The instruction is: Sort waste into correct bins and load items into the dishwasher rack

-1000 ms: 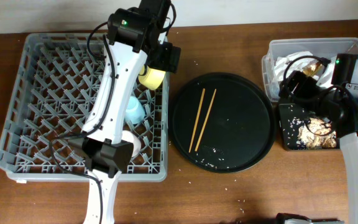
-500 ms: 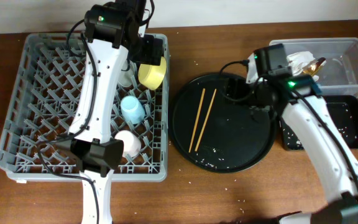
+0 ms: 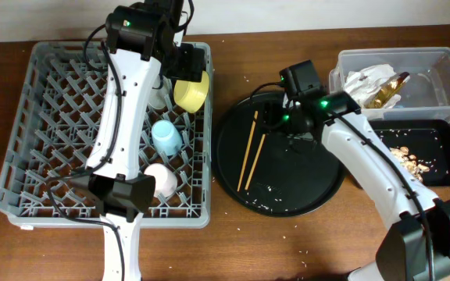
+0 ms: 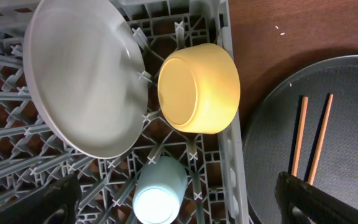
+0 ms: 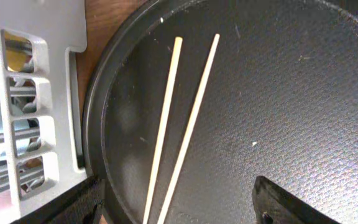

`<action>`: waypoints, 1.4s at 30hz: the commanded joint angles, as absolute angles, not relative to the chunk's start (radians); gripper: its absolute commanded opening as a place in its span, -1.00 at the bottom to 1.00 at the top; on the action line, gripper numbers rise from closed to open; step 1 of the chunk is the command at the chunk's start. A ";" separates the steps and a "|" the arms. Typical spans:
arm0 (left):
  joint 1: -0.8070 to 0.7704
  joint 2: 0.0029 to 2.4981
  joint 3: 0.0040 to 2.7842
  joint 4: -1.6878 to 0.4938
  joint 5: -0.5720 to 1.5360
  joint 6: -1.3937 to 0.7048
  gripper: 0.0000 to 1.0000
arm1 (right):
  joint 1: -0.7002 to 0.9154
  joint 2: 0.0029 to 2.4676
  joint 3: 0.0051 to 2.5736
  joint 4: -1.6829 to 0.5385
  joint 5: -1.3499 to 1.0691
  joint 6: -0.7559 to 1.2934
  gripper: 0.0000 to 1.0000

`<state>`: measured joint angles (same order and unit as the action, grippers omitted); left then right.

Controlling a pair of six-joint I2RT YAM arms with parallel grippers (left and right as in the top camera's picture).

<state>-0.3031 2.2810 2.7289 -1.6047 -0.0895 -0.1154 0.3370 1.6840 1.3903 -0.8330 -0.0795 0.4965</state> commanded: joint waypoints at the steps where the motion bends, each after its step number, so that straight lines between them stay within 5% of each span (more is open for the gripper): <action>1: -0.299 2.239 2.742 -1.606 -0.098 -0.100 0.98 | 0.380 1.696 1.393 -0.827 0.039 0.575 0.51; 14: -0.299 2.239 2.742 -1.606 -0.098 -0.100 0.98 | 0.415 1.830 1.395 -0.796 0.071 0.693 0.29; 19: -0.310 2.239 2.742 -1.587 -0.006 -0.100 0.98 | 0.200 1.678 1.518 -0.994 0.061 0.637 0.56; 22: -0.382 2.257 2.742 -1.584 0.116 -0.138 0.96 | -0.074 1.580 1.544 -1.062 0.060 0.606 0.97; 24: -0.447 2.284 2.742 -1.584 0.116 -0.151 0.94 | -0.189 1.575 1.544 -1.068 0.060 0.606 0.97; 30: -0.613 2.455 2.734 -1.590 0.036 -0.152 0.40 | -0.358 1.579 1.544 -1.093 0.061 0.606 0.97; 36: -0.614 2.645 2.734 -1.572 0.037 -0.073 0.35 | -0.361 1.579 1.544 -1.093 0.061 0.607 0.97; 42: -0.615 2.753 2.733 -1.544 0.037 -0.047 -0.07 | -0.361 1.579 1.544 -1.093 0.061 0.607 0.97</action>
